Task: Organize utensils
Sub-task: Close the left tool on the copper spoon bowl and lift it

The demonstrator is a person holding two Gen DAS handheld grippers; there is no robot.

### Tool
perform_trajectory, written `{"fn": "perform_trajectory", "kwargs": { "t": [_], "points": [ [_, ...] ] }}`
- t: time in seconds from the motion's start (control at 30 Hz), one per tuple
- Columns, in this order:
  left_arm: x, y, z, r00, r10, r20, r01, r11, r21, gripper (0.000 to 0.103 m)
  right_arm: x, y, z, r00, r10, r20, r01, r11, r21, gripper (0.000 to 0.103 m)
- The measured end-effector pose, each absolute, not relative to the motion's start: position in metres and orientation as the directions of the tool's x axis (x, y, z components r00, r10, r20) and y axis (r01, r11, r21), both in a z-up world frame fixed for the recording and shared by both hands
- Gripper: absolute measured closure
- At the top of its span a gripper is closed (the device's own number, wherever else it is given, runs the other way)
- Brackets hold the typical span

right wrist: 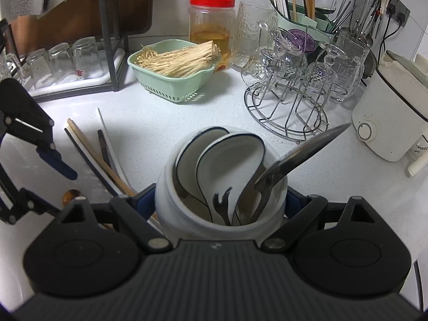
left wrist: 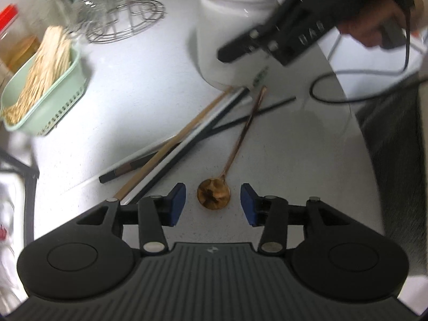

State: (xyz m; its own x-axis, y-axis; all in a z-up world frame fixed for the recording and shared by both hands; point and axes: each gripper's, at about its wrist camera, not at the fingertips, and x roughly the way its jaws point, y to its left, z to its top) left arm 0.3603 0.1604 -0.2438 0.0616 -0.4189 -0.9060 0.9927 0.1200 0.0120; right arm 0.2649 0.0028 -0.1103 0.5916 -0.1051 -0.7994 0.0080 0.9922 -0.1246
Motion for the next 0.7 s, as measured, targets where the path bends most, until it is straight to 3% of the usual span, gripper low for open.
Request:
{"fn": "perform_trajectory", "kwargs": {
  "t": [0.27,0.37,0.43,0.7],
  "points": [
    [0.361,0.157,-0.249,0.059,-0.399,-0.915,0.998,0.018,0.056,0.053,0.266,0.004,-0.11,0.59,-0.116,-0.799,0.016,0.991,-0.132,0.009],
    [0.362,0.155,-0.249,0.032,-0.392,-0.919,0.999,-0.016,0.041,0.059,0.266,0.005,-0.111,0.59,-0.121,-0.798,0.019,0.991,-0.136,0.009],
    [0.365,0.153,-0.249,-0.003,-0.385,-0.923,1.0,-0.021,0.005,0.068,0.266,0.005,-0.111,0.589,-0.125,-0.798,0.021,0.99,-0.139,0.009],
    [0.372,0.154,-0.246,0.016,-0.384,-0.923,1.0,0.026,0.006,0.071,0.266,0.006,-0.112,0.591,-0.135,-0.795,0.027,0.989,-0.148,0.009]
  ]
}}
